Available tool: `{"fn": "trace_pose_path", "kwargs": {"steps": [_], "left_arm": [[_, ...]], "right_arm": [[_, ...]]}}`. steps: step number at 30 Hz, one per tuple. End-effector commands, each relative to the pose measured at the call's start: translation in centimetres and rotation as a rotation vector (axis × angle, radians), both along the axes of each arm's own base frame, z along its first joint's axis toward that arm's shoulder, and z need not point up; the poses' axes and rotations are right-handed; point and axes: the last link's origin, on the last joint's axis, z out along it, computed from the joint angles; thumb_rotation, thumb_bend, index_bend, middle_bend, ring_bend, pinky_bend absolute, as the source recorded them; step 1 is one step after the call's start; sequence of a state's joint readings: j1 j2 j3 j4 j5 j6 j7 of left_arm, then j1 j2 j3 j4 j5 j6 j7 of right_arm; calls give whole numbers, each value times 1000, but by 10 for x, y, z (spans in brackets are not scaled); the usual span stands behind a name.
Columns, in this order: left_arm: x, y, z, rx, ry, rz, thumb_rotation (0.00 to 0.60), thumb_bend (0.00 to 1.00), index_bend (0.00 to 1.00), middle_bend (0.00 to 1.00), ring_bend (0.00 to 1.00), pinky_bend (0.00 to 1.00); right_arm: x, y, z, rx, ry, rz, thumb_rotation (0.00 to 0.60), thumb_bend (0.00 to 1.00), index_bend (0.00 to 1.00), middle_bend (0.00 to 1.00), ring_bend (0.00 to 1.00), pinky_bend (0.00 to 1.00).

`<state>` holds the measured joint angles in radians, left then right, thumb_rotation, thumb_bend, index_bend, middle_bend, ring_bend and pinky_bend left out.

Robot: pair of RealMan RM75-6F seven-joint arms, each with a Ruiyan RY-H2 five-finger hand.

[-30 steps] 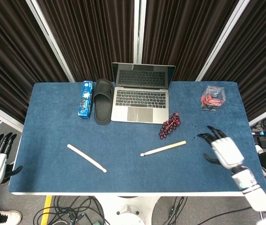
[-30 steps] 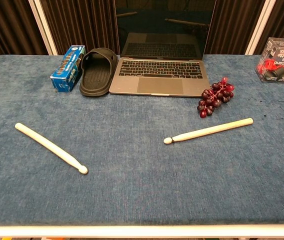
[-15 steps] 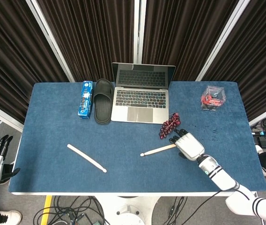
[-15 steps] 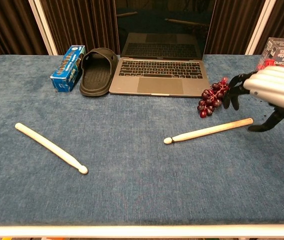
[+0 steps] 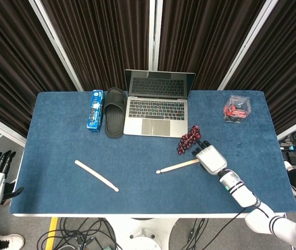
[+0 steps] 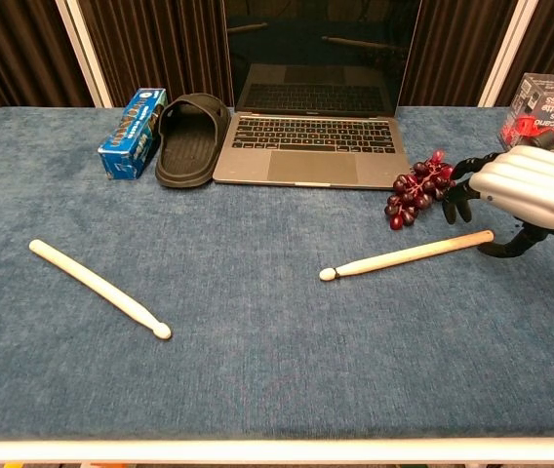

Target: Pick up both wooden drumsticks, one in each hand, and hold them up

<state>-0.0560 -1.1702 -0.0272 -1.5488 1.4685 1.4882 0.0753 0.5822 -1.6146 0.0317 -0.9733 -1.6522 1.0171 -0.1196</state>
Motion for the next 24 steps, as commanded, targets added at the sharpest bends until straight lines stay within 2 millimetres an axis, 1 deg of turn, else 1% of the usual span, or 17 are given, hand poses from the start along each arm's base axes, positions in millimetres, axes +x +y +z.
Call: {"fn": "trace_pose_path", "kwargs": {"steps": [1, 13, 19, 24], "left_arm": [[0, 0, 0, 0, -1, 2, 600, 83, 47, 42, 0, 24], [3, 3, 0, -3, -5, 5, 600, 83, 47, 42, 0, 25], [0, 1, -1, -5, -8, 14, 600, 82, 47, 42, 0, 25], [0, 1, 0, -6, -10, 13, 600, 83, 47, 42, 0, 26]], "right_arm": [[0, -2, -5, 1, -12, -7, 600, 207, 420, 451, 162, 254], [-7, -4, -13, -6, -48, -29, 600, 240, 451, 465, 180, 254], [-8, -2, -16, 0, -54, -33, 600, 249, 457, 473, 183, 254], [-9, -1, -17, 1, -54, -29, 600, 275, 481, 492, 199, 254]]}}
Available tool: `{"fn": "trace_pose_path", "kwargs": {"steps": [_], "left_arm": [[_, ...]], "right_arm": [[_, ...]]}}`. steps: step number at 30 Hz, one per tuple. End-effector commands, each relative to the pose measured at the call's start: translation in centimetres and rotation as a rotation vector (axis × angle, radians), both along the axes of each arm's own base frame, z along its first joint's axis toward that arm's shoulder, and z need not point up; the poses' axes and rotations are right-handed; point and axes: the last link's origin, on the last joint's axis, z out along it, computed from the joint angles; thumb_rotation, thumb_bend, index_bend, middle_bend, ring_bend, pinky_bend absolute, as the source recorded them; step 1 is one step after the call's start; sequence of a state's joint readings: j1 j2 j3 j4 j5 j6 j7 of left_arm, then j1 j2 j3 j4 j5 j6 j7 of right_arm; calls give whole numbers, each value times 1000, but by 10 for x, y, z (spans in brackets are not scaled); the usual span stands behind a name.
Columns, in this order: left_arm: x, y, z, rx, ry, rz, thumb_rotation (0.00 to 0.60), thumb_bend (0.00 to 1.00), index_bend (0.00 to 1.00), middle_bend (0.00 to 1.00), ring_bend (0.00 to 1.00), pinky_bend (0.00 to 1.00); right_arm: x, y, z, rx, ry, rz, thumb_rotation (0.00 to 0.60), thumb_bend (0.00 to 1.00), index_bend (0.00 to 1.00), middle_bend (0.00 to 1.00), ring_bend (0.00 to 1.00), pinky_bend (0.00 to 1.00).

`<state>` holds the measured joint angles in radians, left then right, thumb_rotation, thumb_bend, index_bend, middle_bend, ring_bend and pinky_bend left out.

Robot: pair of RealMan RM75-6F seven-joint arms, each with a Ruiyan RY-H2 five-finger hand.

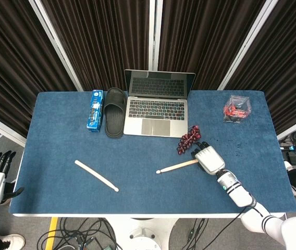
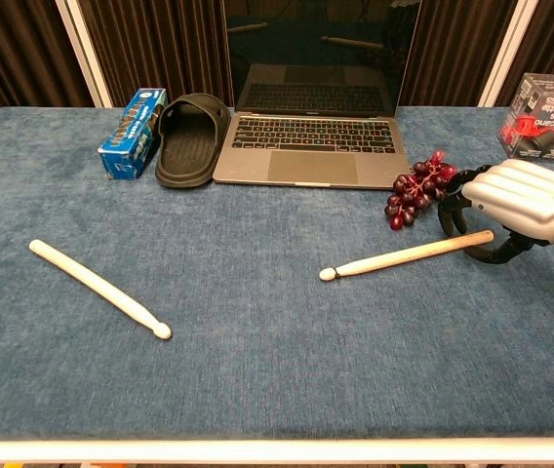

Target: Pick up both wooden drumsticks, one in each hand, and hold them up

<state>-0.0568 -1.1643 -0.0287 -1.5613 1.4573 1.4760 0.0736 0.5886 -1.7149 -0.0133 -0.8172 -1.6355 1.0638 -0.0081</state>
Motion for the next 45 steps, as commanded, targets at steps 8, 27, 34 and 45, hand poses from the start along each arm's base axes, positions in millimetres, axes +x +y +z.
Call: {"fn": "trace_pose_path", "kwargs": {"steps": [8, 27, 34, 45], "left_arm": [[-2, 0, -1, -1, -2, 2, 600, 82, 47, 42, 0, 26], [-3, 0, -1, -5, -8, 2, 600, 82, 47, 42, 0, 30], [6, 18, 1, -49, -42, -65, 600, 77, 54, 43, 1, 56], [52, 96, -20, -242, -17, -318, 600, 162, 296, 268, 441, 689]], "right_arm": [[-2, 0, -2, 3, 1, -6, 600, 296, 496, 500, 207, 254], [-3, -1, -5, 5, 11, -5, 600, 356, 528, 532, 241, 254], [-1, -3, 13, -17, -34, 12, 600, 607, 596, 596, 290, 269], [19, -5, 126, -124, -214, -20, 600, 686, 603, 599, 290, 269]]}}
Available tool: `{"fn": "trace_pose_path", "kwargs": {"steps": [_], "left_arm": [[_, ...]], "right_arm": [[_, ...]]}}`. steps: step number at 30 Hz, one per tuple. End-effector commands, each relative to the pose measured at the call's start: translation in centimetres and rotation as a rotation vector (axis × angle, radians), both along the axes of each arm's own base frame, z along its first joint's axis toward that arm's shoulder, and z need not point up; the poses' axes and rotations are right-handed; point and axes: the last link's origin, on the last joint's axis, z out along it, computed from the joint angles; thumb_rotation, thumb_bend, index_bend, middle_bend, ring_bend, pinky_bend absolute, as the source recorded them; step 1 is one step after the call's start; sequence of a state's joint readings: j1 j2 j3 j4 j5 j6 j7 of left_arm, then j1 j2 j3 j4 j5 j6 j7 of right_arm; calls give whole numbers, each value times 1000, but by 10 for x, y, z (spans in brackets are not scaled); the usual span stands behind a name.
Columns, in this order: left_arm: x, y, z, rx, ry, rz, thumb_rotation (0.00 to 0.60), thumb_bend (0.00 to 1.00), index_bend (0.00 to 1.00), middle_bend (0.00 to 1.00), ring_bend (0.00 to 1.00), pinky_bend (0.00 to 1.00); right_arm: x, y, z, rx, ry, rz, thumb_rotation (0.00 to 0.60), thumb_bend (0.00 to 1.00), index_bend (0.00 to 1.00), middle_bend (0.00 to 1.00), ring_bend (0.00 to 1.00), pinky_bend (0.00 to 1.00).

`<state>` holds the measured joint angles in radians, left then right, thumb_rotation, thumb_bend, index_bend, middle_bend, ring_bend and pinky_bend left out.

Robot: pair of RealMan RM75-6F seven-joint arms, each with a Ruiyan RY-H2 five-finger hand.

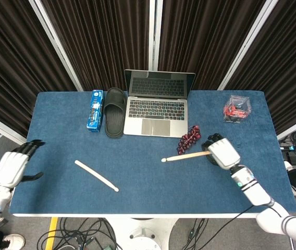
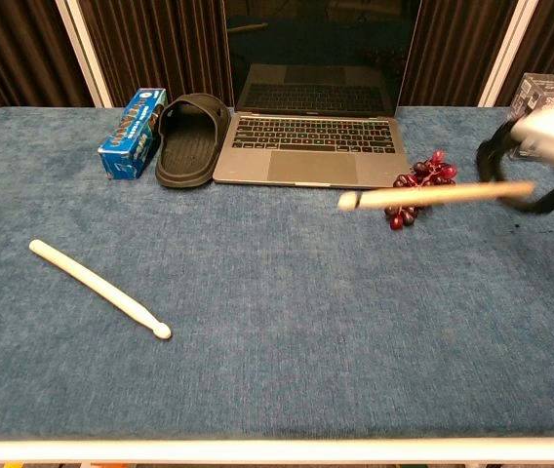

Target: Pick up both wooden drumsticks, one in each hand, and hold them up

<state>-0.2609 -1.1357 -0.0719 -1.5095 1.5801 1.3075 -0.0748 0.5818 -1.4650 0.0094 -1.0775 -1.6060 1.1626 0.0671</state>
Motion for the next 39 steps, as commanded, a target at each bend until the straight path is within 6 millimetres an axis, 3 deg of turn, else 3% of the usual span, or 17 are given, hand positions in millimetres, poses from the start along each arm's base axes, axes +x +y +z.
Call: {"fn": "trace_pose_path", "kwargs": {"steps": [1, 5, 11, 27, 39], "left_arm": [[19, 31, -18, -105, 49, -103, 600, 174, 308, 282, 478, 712], [31, 57, -45, -204, 155, -183, 600, 221, 350, 336, 631, 774], [37, 75, -82, -280, 277, -249, 600, 237, 363, 360, 689, 807], [18, 72, -138, -319, 360, -242, 600, 297, 426, 448, 728, 859], [15, 72, -151, -290, 395, -215, 600, 261, 484, 472, 729, 882]], "right_arm": [[13, 0, 57, -62, -77, -19, 600, 686, 603, 599, 290, 269], [22, 1, 83, -88, -95, -29, 600, 685, 604, 594, 290, 269], [27, 6, 100, -103, -107, -55, 600, 685, 605, 589, 289, 269], [13, 16, 79, -64, -112, -103, 600, 685, 606, 589, 289, 269], [9, 16, 71, -43, -100, -116, 600, 686, 608, 586, 289, 269]]}}
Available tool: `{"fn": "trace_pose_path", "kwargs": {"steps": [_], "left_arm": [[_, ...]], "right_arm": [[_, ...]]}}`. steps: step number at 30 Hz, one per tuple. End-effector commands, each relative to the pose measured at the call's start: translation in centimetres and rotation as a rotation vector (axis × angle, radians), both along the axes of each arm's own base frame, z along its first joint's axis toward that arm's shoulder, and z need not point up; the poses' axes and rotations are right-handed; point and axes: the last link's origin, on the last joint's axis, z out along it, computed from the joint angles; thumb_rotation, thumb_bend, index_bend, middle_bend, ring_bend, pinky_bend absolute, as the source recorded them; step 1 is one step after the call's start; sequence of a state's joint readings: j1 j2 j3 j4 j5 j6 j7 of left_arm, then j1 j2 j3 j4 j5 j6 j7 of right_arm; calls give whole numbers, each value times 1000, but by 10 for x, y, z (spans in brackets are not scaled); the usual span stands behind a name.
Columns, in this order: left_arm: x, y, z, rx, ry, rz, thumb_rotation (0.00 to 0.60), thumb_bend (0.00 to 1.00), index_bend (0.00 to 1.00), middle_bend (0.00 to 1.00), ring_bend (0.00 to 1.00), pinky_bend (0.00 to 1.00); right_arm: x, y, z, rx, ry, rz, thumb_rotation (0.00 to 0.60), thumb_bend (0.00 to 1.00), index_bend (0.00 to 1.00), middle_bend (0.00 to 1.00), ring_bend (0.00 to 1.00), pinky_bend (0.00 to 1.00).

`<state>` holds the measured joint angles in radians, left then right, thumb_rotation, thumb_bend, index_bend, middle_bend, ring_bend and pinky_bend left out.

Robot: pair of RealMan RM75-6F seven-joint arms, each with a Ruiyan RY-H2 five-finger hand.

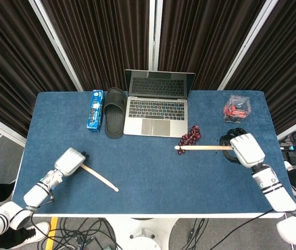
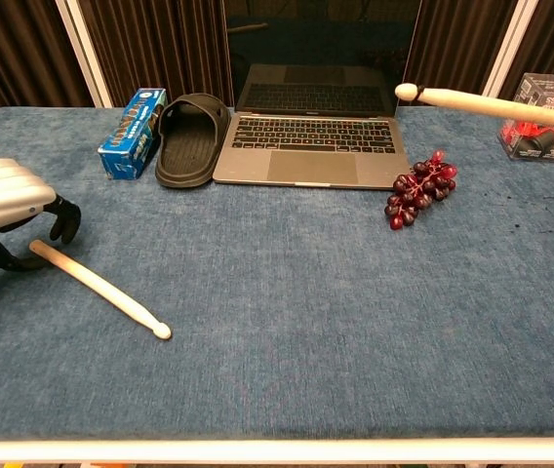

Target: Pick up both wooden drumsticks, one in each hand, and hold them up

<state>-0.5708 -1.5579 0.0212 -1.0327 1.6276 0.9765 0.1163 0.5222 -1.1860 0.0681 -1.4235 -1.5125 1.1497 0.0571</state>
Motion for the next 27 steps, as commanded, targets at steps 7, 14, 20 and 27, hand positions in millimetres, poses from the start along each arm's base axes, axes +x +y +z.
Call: {"fn": "trace_pose_path", "kwargs": {"steps": [7, 14, 20, 27], "left_arm": [[0, -2, -6, -6, 6, 3, 600, 262, 503, 482, 730, 882], [-1, -2, -8, -7, 15, 2, 600, 270, 504, 501, 735, 882], [-1, -1, -9, -10, 17, -4, 600, 315, 526, 525, 738, 883], [-1, -2, -8, -14, 5, -6, 600, 384, 579, 580, 746, 883]], "right_arm": [[-3, -1, -3, 7, -1, -8, 600, 686, 608, 586, 289, 270], [-5, -1, -4, 4, 5, -10, 600, 686, 609, 586, 289, 270], [-6, 0, -4, 4, 9, -14, 600, 686, 609, 586, 289, 271], [-6, 1, -5, 9, 13, -17, 600, 686, 609, 586, 289, 271]]}}
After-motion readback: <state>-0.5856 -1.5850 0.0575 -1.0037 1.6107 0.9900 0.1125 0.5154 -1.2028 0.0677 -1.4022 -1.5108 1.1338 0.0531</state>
